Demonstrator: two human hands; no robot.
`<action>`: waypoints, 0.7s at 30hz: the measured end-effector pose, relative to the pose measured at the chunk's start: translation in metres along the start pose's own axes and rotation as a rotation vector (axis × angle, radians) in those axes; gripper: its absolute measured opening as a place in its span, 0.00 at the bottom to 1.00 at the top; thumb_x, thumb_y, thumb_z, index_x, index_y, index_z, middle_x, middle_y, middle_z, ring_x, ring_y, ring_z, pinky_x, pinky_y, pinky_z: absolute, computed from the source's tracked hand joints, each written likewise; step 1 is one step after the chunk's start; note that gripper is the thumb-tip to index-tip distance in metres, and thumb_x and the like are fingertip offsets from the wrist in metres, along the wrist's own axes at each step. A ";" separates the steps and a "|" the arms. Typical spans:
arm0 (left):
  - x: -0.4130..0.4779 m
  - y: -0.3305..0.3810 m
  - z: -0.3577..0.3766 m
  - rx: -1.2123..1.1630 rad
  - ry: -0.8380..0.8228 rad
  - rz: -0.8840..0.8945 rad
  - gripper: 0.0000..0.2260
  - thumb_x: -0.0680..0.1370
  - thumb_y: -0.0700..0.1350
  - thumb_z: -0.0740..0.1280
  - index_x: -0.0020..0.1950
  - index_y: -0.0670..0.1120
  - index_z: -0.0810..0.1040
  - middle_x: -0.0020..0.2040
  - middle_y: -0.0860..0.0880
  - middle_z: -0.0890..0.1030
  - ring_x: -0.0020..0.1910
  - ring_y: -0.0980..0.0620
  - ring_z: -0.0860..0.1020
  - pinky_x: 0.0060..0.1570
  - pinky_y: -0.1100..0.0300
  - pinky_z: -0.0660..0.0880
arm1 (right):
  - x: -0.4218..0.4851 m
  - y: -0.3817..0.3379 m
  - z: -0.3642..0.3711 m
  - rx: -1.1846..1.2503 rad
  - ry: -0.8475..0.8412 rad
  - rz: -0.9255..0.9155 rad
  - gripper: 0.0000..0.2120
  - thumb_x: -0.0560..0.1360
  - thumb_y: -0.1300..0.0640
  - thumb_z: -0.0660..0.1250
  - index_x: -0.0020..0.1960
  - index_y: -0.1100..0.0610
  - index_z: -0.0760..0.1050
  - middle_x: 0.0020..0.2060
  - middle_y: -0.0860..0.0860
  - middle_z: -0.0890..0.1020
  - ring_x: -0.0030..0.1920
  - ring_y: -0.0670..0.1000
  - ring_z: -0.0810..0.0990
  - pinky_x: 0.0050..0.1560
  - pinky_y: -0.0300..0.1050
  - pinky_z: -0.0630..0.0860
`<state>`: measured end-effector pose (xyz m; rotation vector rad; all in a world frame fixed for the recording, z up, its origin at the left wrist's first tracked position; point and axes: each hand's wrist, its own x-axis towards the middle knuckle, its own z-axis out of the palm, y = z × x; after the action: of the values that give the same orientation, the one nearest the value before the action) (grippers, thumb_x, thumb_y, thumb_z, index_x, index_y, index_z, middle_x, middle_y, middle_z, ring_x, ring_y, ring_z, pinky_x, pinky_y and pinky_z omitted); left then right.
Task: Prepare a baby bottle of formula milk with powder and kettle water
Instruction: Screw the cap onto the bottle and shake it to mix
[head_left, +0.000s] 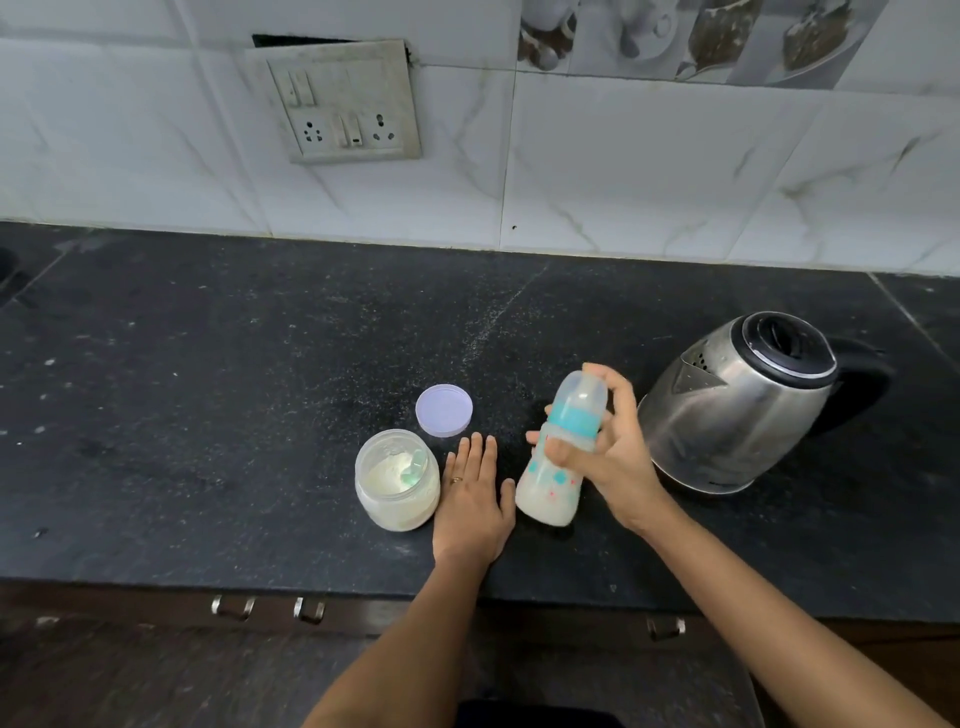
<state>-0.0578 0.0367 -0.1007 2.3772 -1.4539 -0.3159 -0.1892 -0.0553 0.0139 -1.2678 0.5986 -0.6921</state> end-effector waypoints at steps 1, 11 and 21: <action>0.000 -0.001 0.000 -0.005 0.003 -0.002 0.32 0.76 0.57 0.40 0.79 0.46 0.49 0.79 0.47 0.49 0.78 0.52 0.44 0.72 0.59 0.33 | 0.001 -0.001 0.000 -0.031 0.010 -0.022 0.43 0.60 0.61 0.79 0.68 0.48 0.62 0.60 0.63 0.73 0.55 0.69 0.79 0.50 0.55 0.81; -0.001 0.001 -0.002 -0.011 0.015 0.000 0.35 0.74 0.57 0.37 0.79 0.46 0.50 0.79 0.47 0.51 0.78 0.52 0.45 0.70 0.60 0.31 | 0.008 -0.001 0.003 0.049 0.190 -0.075 0.39 0.63 0.60 0.78 0.68 0.48 0.64 0.61 0.66 0.72 0.52 0.70 0.80 0.48 0.61 0.81; 0.000 0.001 -0.002 -0.001 0.007 -0.006 0.35 0.74 0.58 0.35 0.79 0.46 0.49 0.79 0.47 0.49 0.78 0.52 0.44 0.71 0.59 0.33 | 0.010 -0.007 -0.004 0.005 0.244 -0.079 0.39 0.64 0.61 0.79 0.68 0.48 0.63 0.60 0.63 0.73 0.53 0.63 0.81 0.51 0.64 0.80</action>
<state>-0.0582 0.0363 -0.0986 2.3801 -1.4440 -0.3096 -0.1865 -0.0671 0.0201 -1.2164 0.7480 -0.9216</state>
